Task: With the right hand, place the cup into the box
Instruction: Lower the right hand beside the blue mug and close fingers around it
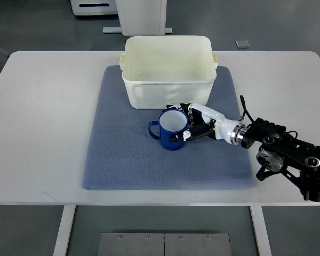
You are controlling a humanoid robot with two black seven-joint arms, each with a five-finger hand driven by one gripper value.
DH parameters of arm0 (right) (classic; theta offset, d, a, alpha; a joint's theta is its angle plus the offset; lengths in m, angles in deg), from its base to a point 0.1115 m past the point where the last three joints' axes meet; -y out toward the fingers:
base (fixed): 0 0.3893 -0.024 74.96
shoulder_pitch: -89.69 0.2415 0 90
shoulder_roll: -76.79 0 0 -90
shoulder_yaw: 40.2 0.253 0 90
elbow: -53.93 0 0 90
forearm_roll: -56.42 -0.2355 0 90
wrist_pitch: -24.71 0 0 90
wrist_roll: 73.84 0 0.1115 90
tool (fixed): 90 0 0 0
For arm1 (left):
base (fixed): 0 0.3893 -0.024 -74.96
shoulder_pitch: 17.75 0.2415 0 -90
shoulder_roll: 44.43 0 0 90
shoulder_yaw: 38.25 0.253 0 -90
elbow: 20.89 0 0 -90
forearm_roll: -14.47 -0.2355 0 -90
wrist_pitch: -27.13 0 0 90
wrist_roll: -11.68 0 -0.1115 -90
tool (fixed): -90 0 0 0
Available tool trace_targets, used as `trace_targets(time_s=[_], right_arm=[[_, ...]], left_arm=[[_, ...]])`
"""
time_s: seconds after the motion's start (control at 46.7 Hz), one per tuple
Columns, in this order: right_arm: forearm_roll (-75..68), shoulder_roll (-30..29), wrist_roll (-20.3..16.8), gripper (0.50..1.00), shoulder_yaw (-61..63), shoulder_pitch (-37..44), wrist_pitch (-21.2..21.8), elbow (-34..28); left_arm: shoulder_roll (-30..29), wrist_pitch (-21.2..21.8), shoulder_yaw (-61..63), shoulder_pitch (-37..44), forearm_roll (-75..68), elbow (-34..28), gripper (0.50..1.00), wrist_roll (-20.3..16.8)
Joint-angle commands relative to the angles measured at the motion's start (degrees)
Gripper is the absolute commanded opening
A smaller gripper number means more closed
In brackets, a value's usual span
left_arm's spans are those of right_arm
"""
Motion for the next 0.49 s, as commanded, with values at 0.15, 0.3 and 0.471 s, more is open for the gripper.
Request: trace_targets(time_s=[0.15, 0.3, 0.471], right_arm=[[0.0, -0.5, 1.4, 0.761, -0.4, -0.5, 0.1, 0.0], [0.1, -0.5, 3.3, 0.500, -1.6, -0.9, 0.1, 0.2], [0.1, -2.4, 3.4, 0.500, -1.5, -0.9, 0.0, 1.6]], left_arm=[[0.0, 0.0, -0.1, 0.0, -0.1, 0.0, 1.000, 0.0], [0.0, 0.0, 0.0, 0.0, 0.0, 0.0, 1.000, 0.0], [0.0, 0.0, 0.0, 0.0, 0.0, 0.0, 1.000, 0.0]])
